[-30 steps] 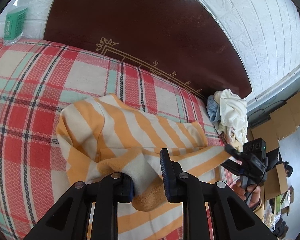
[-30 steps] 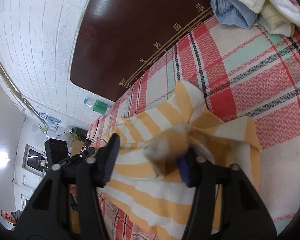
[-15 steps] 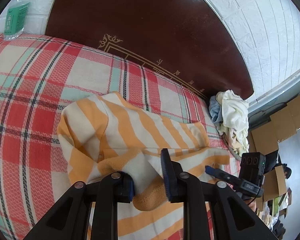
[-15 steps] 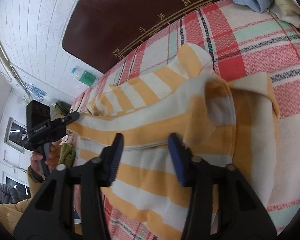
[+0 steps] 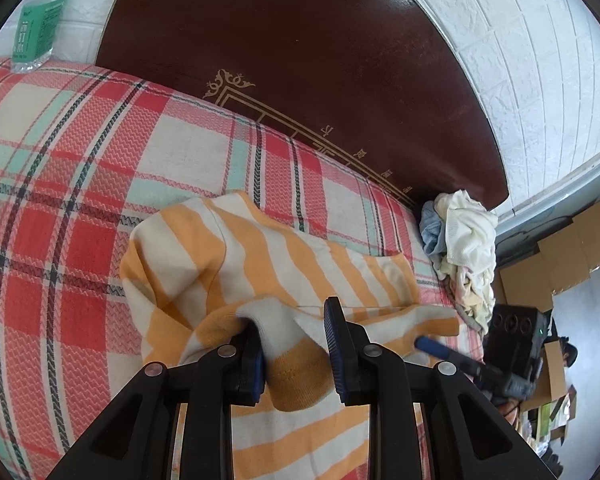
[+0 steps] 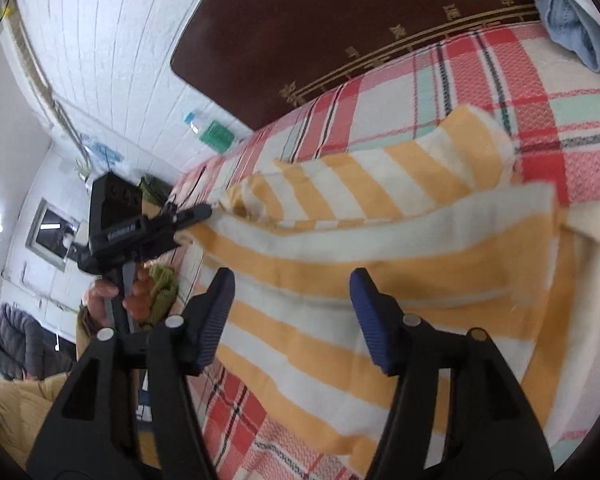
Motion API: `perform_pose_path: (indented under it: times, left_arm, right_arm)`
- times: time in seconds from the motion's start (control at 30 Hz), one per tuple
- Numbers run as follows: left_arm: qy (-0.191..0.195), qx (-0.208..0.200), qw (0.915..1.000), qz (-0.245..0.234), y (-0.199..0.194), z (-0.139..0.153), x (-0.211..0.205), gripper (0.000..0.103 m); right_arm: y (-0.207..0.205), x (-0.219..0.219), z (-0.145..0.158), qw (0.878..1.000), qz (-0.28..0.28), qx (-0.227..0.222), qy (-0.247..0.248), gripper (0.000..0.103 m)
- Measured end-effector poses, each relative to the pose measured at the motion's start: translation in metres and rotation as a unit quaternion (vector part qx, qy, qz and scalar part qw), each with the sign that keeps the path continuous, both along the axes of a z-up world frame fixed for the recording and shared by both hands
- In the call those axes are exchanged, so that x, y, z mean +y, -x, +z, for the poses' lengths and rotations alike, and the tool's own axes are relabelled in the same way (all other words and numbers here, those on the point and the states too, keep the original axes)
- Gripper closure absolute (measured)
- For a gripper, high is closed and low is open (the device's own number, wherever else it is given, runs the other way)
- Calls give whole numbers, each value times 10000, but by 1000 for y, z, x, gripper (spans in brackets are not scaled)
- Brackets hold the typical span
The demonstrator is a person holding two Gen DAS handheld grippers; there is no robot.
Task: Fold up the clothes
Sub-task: 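Open both grippers and smooth the folded striped shirt flat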
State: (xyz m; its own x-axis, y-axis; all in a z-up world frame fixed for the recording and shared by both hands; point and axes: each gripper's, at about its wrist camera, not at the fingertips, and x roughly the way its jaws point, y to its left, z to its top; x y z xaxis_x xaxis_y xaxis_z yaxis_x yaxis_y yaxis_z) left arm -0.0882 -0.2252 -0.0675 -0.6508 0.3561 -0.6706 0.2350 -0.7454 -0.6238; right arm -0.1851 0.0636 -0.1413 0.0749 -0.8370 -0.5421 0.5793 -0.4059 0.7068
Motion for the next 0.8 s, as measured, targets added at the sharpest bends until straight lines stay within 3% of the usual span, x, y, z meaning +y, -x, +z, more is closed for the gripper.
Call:
perform_pose_path:
  times: [0.17,0.5,0.57,0.73,0.8]
  left_arm:
    - [81,26,10000,-32,1,1,2,77]
    - [-57,74,9996,255,9,-5,-11,75]
    - [-79,105,9994,330,7,-5,-14,70]
    - [209,187,9992,278,0,3,-11,69]
    - [576,302,9978,121,-7,12,-3,69]
  right_arm:
    - [-19,-15,-19,9992,159,81,-368,45]
    - [25,-33,-10,9979,-375,437,-304,46]
    - [35,-36,-8,9974,-444,476,-316,46]
    - [56,-45,-6,9948,-580,617,-568,46]
    - [53,-39,3,9941,-558,788,-503,46]
